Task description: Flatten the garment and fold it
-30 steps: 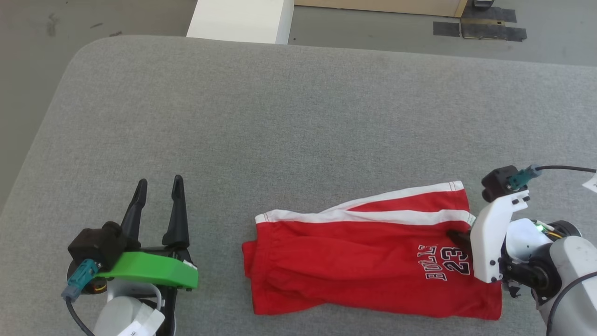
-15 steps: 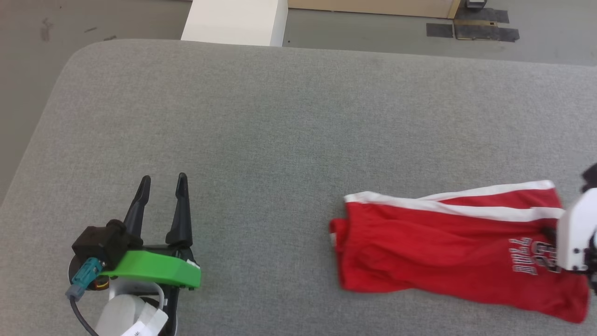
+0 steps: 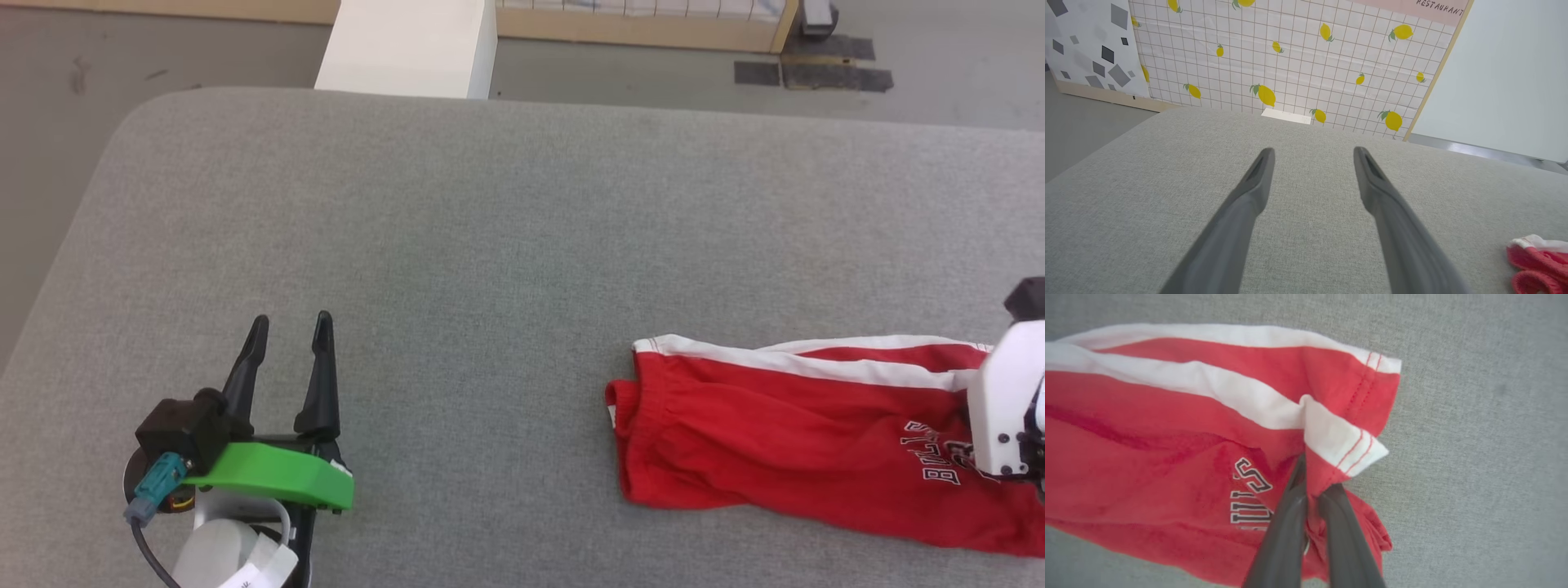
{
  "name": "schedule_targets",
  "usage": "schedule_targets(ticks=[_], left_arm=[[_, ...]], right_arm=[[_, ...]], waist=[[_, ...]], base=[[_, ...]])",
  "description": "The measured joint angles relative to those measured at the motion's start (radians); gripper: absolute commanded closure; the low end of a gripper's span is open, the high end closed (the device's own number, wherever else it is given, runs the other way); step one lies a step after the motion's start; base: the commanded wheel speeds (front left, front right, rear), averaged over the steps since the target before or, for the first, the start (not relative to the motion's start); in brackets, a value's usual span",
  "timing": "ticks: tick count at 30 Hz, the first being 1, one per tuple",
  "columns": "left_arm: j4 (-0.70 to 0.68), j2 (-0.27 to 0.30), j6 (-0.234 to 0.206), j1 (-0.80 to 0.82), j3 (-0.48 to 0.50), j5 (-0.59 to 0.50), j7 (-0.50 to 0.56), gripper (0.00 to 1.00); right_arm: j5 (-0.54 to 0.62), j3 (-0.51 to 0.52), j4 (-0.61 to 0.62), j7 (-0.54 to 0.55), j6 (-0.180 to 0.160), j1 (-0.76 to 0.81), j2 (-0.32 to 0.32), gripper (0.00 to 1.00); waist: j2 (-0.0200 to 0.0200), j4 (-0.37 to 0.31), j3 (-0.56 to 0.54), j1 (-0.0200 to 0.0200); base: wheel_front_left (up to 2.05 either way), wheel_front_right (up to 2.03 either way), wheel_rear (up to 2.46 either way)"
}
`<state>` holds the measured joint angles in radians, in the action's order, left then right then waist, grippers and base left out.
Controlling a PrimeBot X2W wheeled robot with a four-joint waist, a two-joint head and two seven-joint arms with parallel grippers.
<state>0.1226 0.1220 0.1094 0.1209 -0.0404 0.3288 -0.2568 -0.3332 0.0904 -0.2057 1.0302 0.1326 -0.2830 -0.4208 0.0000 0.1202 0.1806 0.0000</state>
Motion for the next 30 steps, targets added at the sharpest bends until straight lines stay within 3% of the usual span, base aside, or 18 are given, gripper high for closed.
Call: schedule_targets(ticks=[9,15,30], left_arm=[[0.022,0.001,-0.002,-0.005,-0.003,-0.004,0.000,0.00],[0.034,0.001,-0.009,-0.005,-0.007,-0.003,0.010,0.00],[0.031,0.004,-0.015,-0.004,-0.011,0.007,0.026,0.00]], right_arm=[[-0.015,-0.150,0.239,0.200,0.000,-0.001,-0.020,1.00],[-0.075,-0.271,0.326,0.254,0.000,-0.008,0.021,1.00],[-0.088,-0.461,0.145,0.109,0.000,-0.115,0.190,1.00]], waist=[[0.0000,-0.009,-0.042,0.0000],[0.0000,-0.004,-0.050,0.0000],[0.0000,0.019,-0.026,0.0000]], base=[[0.00,0.00,0.00],[0.00,0.00,0.00],[0.00,0.00,0.00]])
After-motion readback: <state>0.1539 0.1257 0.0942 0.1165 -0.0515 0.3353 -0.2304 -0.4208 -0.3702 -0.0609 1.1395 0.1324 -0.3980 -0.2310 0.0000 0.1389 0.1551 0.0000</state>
